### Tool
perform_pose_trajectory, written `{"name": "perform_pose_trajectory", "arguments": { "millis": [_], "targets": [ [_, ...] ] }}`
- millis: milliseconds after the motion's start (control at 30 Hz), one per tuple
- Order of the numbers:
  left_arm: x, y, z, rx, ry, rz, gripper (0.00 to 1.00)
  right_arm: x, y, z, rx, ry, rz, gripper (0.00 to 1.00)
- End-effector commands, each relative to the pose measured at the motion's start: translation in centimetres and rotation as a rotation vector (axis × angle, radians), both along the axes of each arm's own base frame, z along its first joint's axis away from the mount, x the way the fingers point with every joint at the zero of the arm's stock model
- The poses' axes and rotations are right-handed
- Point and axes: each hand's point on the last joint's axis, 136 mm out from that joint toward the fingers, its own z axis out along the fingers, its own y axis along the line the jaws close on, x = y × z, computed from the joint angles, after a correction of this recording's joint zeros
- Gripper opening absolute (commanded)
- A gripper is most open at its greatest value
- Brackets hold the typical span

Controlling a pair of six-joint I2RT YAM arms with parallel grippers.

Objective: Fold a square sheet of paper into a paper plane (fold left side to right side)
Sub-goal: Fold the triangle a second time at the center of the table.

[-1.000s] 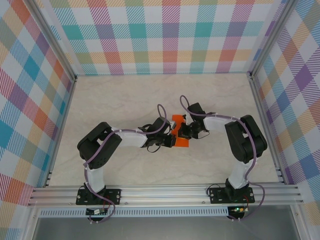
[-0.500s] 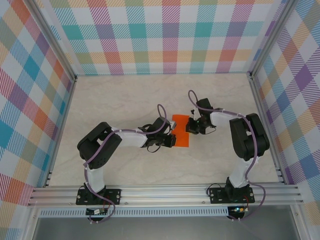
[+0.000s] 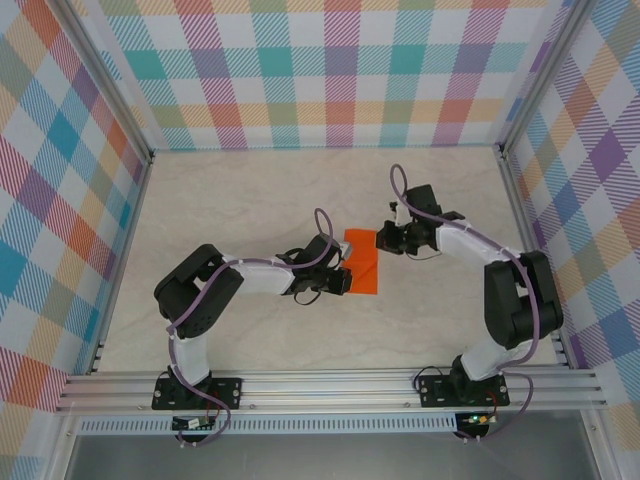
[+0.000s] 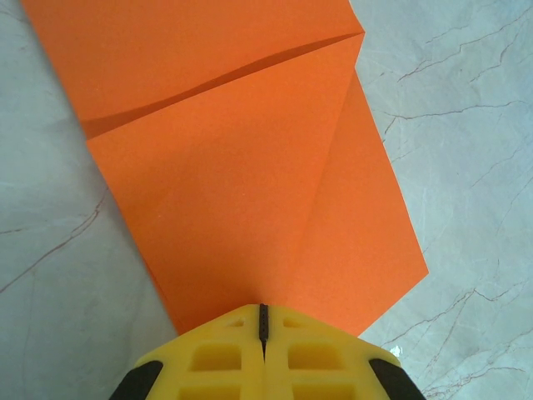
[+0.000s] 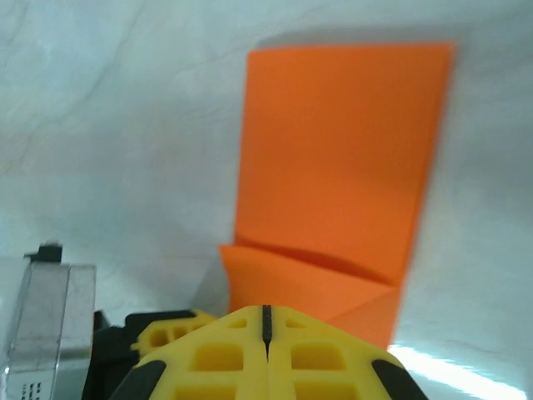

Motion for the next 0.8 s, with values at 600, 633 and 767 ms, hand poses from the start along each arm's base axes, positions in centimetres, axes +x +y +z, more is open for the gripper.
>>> {"name": "perform_pose_trajectory", "arguments": {
  "millis": [600, 633, 767],
  "targets": [
    [-1.4, -1.2, 3.6, -0.127, 0.049, -0.047, 0.09, -2.0, -0.1, -9.1, -0.129, 0.257, -0.009, 0.0],
    [-1.5, -1.4, 3.7, -0.134, 0.051, -0.055, 0.09, -2.1, -0.1, -9.2, -0.129, 0.259, -0.009, 0.0],
    [-1.8, -1.7, 3.0, -0.126, 0.071, -0.072, 0.09, -2.0, -0.1, -9.1, -0.133, 0.258, -0.009, 0.0]
  ]
}}
